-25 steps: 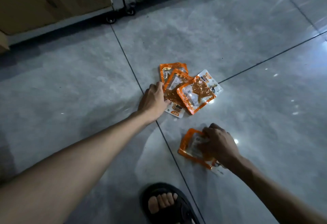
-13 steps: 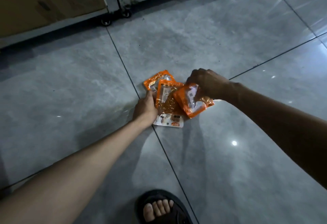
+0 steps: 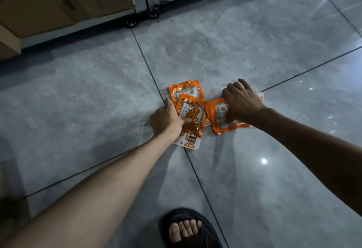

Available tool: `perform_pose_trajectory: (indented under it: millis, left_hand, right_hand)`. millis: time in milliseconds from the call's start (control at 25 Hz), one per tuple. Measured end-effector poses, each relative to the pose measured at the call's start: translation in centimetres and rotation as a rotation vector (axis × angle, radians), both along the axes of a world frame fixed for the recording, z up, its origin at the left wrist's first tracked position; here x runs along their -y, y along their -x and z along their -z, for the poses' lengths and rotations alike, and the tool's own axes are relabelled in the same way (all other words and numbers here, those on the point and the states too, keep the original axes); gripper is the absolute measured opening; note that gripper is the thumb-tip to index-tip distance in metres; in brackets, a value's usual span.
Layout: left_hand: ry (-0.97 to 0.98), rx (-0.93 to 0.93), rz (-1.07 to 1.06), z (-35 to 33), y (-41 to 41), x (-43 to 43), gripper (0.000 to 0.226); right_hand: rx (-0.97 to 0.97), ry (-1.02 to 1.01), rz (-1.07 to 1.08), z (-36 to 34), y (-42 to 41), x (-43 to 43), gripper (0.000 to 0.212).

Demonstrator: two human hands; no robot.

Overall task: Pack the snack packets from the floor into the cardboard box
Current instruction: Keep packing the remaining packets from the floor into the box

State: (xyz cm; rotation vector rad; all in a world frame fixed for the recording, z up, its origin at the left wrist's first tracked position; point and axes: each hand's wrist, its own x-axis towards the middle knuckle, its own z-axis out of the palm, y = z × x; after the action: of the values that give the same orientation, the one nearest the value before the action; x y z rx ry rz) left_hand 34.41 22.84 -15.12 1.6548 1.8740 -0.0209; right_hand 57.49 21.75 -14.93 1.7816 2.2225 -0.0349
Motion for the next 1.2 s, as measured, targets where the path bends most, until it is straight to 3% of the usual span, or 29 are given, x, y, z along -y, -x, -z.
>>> perform_pose_trajectory:
  millis: [160,280,400,480,600,680,760,840,1000,1120,1200]
  left_hand:
    - [0.055,0.156,-0.061,-0.1,0.5,0.2,0.066]
    - [0.115,0.326,-0.055,-0.8,2.7,0.1,0.047]
    - [0.136,0.452,-0.046,-2.7,5.3,0.2,0.035]
    - [0.129,0.532,-0.05,-4.4,7.4,-0.1,0.031]
    - [0.038,0.502,-0.107,-6.9,11.0,-1.3,0.028]
    - [0.014,0.496,-0.182,-7.7,13.2,-1.6,0.039]
    - [0.042,0.588,-0.27,-8.3,14.9,-1.1,0.06]
    - [0.077,0.707,-0.312,-8.7,15.9,0.0,0.062]
    - [0.173,0.788,-0.35,-10.2,17.3,1.5,0.031]
    - [0.212,0.861,-0.544,-11.5,19.6,2.4,0.029]
    - [0.194,0.834,-0.529,-12.3,21.4,3.1,0.029]
  right_hand:
    - [-0.018,0.045,0.038,-0.8,0.0,0.6,0.074]
    - [0.001,0.138,0.069,-2.6,1.1,0.7,0.062]
    - [-0.131,0.216,0.206,-4.6,3.0,0.4,0.056]
    - [-0.35,0.255,0.379,-6.2,4.8,0.3,0.054]
    - [-0.811,0.279,0.611,-8.9,7.3,0.4,0.041]
    - [-1.278,0.328,0.778,-10.4,9.6,0.6,0.028]
    - [-1.553,0.406,0.882,-10.9,12.7,0.7,0.024]
    - [-1.601,0.431,0.882,-10.6,16.2,0.8,0.022]
    - [-1.586,0.452,0.807,-9.7,21.7,1.3,0.016]
    - [-1.645,0.645,0.667,-10.5,23.7,1.5,0.017]
    - [-1.614,0.709,0.546,-11.2,25.0,1.5,0.023]
